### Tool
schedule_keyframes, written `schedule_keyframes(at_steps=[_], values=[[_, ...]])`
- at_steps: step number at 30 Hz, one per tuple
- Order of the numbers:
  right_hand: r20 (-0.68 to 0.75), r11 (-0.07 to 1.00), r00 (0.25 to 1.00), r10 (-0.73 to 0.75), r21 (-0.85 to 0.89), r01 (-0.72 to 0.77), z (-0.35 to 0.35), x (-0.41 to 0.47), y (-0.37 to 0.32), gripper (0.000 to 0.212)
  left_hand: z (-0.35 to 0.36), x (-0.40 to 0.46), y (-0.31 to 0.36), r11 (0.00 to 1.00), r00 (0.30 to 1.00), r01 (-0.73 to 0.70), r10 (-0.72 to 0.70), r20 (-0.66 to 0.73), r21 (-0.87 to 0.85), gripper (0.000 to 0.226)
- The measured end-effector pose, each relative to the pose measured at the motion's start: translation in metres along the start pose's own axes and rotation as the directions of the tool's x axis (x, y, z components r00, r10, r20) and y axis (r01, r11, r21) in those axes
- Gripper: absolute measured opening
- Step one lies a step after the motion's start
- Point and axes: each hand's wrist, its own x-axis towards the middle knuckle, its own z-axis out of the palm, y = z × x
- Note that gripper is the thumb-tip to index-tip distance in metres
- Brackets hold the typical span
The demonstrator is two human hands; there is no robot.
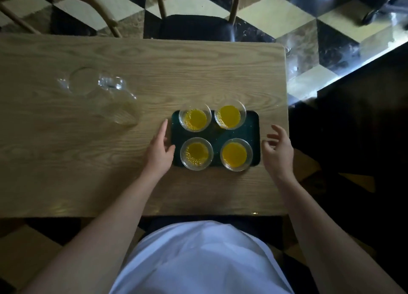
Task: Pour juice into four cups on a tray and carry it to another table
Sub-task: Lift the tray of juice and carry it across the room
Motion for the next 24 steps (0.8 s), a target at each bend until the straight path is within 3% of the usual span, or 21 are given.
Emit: schedule_keyframes(at_steps=[4,13,24], values=[[0.054,0.997,0.996,0.070,-0.013,-0.070,0.007,0.015,0.008,0.062,0.003,0.007,0.008,0.998,0.998,0.051,-0.049,0.035,-0.046,0.092],[0.170,0.998,0.984,0.052,-0.051,-0.044,0.018,0.035,0.025,0.066,0.011,0.010,0.008,0.993,0.997,0.073,-0.070,0.041,-0.093,0.087],[0.250,0.994,0.965,0.081,0.049,-0.096,0.024,0.043,0.037,0.084,0.013,0.019,0.007,0.955,0.976,0.219,-0.213,0.053,-0.202,0.077]])
